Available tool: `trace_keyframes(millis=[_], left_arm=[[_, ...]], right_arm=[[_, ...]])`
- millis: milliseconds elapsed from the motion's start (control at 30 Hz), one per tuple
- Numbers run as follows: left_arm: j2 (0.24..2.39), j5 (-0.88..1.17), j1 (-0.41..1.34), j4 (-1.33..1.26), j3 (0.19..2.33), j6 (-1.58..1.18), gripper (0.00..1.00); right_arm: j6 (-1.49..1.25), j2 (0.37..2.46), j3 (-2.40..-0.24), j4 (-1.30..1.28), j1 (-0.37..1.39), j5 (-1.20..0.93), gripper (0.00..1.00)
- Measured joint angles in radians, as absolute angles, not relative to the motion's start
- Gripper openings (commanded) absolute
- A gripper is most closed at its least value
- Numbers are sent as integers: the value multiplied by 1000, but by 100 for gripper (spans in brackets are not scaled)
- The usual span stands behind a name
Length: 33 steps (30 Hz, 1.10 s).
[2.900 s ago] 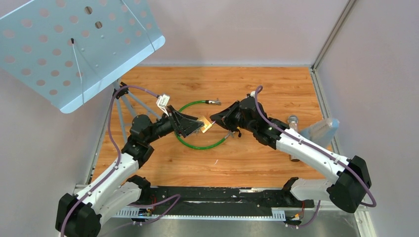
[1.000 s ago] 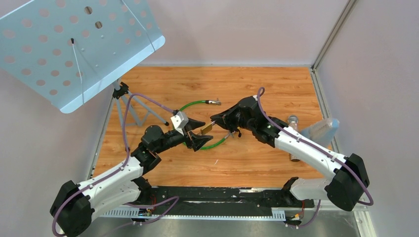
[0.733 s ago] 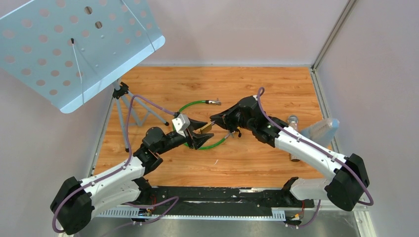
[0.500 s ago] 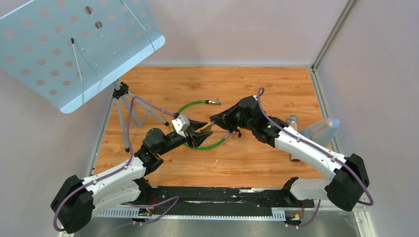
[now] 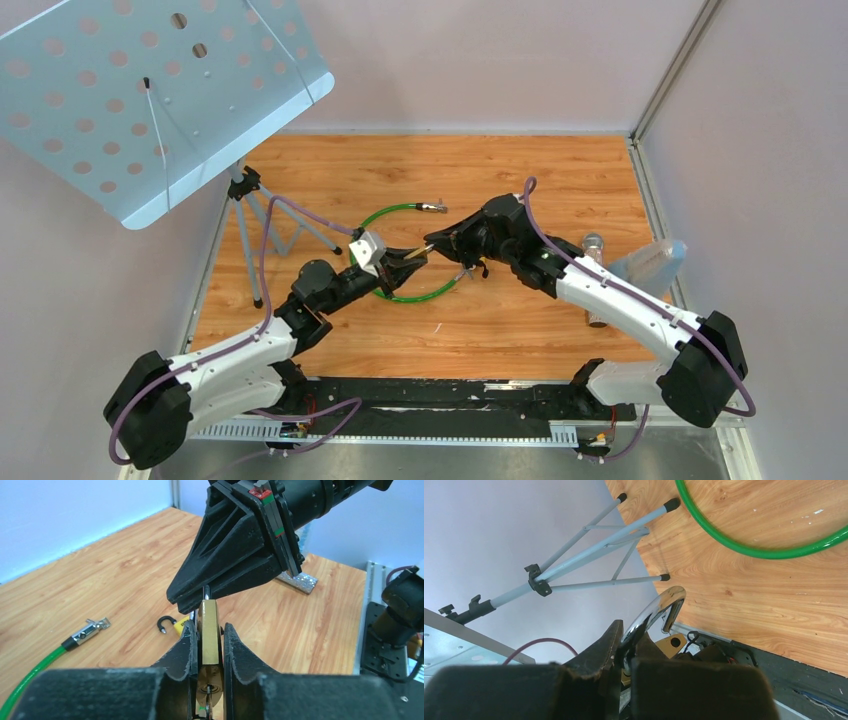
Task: Lock with the key
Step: Lock the lock.
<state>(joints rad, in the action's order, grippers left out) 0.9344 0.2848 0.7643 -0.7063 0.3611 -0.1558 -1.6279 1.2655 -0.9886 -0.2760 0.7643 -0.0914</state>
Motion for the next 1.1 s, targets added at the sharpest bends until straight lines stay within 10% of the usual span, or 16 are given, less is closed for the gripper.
trace_keyframes(millis=[233, 400, 533, 1100], left_arm=[[955, 285, 765, -634, 407, -160, 0], [974, 284, 764, -588, 432, -185, 0], [976, 244, 767, -494, 455, -247, 0], [979, 171, 770, -162, 662, -332, 0]], right_arm=[[-1639, 1266, -989, -282, 756, -95, 6], [-1644, 1267, -989, -286, 749, -97, 53], [-1635, 1264, -977, -261, 751, -97, 72], [-826, 888, -776, -100, 712, 0, 73]])
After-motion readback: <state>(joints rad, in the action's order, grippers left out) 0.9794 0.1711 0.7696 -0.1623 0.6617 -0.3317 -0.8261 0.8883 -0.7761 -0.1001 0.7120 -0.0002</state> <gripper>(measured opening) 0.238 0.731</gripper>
